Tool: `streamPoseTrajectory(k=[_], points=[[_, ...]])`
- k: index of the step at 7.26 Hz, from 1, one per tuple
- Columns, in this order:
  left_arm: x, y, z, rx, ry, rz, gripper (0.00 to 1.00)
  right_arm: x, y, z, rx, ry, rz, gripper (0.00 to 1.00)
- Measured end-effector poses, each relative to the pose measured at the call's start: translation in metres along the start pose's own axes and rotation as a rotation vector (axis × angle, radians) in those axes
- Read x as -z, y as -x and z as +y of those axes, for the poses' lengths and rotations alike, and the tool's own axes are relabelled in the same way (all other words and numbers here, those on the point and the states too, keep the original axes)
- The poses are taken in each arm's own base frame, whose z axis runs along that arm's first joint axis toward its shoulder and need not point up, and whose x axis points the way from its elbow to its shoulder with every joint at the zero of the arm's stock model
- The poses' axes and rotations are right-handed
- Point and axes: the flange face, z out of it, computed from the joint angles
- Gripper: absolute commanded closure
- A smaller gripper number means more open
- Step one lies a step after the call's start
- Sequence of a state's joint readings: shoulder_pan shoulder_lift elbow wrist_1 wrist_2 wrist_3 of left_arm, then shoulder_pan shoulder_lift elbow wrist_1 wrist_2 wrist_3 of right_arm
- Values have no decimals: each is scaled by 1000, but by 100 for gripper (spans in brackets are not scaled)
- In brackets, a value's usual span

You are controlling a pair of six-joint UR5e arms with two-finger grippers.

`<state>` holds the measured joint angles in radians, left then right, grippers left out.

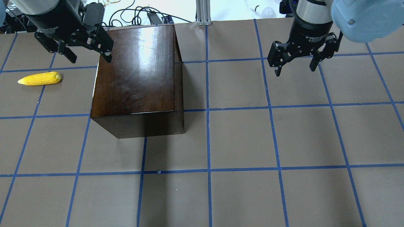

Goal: Open drawer and put corn inside
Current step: 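Move the left gripper down beside the cabinet toward the white drawer handle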

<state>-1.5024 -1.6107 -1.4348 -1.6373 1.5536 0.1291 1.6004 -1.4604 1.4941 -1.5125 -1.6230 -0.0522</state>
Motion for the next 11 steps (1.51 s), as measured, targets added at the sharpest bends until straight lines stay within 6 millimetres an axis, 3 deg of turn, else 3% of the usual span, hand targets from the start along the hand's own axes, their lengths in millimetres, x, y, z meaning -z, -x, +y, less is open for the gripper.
streamPoseTrajectory(k=[4, 8, 9, 11], points=[[-4, 1, 4, 86, 43, 5, 0, 0, 0, 0, 0, 0, 0, 0], [-6, 5, 4, 48, 45, -9, 0, 0, 0, 0, 0, 0, 0, 0], [-8, 17, -1, 45, 45, -10, 0, 0, 0, 0, 0, 0, 0, 0], [-24, 73, -14, 123, 69, 12, 0, 0, 0, 0, 0, 0, 0, 0]])
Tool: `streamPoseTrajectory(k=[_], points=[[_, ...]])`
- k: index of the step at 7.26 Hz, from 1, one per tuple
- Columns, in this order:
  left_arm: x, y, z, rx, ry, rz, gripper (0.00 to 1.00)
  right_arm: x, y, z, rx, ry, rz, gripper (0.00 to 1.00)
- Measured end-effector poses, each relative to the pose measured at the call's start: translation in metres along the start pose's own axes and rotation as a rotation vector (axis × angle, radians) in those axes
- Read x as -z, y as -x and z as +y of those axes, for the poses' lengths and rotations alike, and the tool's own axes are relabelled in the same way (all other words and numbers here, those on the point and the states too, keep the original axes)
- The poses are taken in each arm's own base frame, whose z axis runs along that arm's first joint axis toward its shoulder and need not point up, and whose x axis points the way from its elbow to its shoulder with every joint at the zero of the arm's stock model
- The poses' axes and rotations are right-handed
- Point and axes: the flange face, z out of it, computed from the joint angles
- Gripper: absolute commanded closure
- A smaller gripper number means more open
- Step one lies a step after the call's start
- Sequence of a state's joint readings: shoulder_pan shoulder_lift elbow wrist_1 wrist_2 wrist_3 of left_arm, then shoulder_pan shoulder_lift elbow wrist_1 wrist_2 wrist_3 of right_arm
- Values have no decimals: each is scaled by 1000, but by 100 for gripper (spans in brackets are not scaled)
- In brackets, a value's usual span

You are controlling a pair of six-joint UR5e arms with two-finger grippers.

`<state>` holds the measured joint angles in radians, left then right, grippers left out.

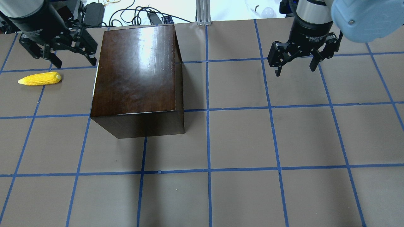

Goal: Open drawer and put corn inside
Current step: 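Move the left gripper down beside the cabinet toward the white drawer handle, then hook the left gripper onto the white drawer handle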

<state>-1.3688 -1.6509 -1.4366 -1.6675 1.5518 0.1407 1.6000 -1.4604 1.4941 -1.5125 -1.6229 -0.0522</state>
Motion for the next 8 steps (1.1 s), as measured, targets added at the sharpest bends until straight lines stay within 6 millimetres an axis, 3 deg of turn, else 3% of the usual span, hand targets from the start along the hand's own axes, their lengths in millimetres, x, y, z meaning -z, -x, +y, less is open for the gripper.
streamPoseTrajectory(k=[2, 4, 6, 8], points=[[-36, 56, -32, 71, 26, 55, 2, 0, 0, 0, 0, 0, 0, 0], [-88, 89, -71, 91, 27, 75, 0, 0, 0, 0, 0, 0, 0, 0], [-142, 103, -98, 54, 16, 77, 0, 0, 0, 0, 0, 0, 0, 0], [-176, 111, -111, -14, 33, 90, 0, 0, 0, 0, 1, 0, 0, 0]])
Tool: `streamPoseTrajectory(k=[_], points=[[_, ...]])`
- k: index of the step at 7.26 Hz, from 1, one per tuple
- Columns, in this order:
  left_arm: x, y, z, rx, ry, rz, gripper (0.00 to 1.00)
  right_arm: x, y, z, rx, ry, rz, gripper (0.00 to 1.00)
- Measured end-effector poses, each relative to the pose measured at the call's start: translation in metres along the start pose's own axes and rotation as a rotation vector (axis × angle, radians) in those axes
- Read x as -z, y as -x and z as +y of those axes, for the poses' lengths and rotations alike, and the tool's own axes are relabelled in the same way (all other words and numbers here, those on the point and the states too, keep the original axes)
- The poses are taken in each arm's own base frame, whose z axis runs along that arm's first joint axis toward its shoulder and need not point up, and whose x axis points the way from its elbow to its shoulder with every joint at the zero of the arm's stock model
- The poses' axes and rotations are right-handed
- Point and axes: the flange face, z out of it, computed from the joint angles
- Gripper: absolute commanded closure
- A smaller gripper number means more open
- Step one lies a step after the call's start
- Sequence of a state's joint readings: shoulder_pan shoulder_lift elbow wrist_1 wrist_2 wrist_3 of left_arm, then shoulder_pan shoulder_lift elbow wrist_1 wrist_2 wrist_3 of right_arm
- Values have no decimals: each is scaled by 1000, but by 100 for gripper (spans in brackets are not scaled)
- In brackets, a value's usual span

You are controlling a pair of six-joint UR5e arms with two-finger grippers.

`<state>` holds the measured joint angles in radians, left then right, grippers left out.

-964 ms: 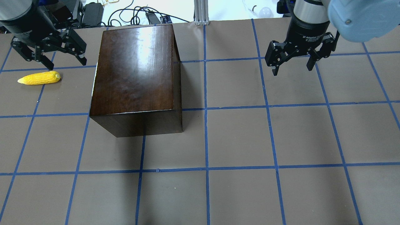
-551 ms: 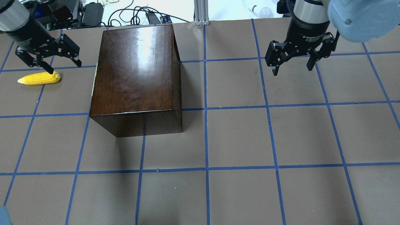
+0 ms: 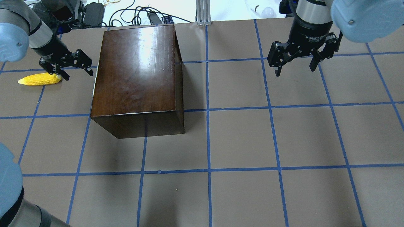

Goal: Open drawer and put corn inside
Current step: 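Hook the left gripper onto the white drawer handle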

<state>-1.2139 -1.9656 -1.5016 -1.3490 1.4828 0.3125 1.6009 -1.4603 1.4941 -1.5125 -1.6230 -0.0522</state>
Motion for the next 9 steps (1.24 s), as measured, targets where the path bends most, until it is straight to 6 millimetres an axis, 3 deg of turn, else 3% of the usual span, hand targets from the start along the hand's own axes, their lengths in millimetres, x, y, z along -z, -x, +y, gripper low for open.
streamPoseTrajectory(k=[3, 9], points=[[-13, 16, -5, -20, -10, 76, 0, 0, 0, 0, -1, 0, 0, 0], [-22, 13, -4, -58, -6, 160, 0, 0, 0, 0, 0, 0, 0, 0]])
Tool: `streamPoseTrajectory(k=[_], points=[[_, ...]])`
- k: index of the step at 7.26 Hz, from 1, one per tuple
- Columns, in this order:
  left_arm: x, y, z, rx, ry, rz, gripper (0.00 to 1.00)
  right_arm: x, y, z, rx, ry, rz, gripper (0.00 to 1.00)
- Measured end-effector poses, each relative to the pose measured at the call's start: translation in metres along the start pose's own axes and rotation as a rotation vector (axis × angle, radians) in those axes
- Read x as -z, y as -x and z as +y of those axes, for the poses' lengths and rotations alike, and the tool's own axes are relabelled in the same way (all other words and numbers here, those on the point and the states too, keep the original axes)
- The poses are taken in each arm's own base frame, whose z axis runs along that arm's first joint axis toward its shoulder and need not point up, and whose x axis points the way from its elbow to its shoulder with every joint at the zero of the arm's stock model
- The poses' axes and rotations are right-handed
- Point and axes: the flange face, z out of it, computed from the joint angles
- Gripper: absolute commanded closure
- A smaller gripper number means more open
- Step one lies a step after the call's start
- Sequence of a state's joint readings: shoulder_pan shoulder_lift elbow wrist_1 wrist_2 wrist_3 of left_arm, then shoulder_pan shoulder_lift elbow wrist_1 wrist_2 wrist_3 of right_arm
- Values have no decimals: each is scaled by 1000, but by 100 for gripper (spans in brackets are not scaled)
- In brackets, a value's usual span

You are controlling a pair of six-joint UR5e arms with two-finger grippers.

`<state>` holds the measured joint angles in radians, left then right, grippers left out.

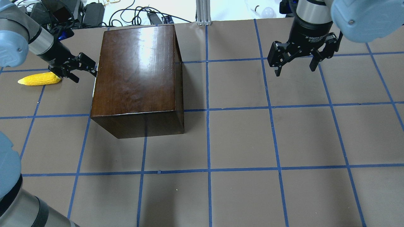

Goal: Open drawer and put corn inside
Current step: 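Hook the left gripper onto the white drawer handle, then pull the drawer outward from the cabinet with the left gripper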

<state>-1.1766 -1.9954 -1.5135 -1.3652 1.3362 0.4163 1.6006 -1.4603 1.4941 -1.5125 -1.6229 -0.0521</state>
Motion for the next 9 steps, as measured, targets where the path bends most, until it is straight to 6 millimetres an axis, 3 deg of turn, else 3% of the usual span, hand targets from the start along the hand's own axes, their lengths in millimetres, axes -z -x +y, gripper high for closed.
streamPoseTrajectory(k=[6, 9], points=[[-24, 6, -1, 3, 28, 42, 0, 0, 0, 0, 0, 0, 0, 0], [-25, 17, 0, 20, 29, 41, 0, 0, 0, 0, 0, 0, 0, 0]])
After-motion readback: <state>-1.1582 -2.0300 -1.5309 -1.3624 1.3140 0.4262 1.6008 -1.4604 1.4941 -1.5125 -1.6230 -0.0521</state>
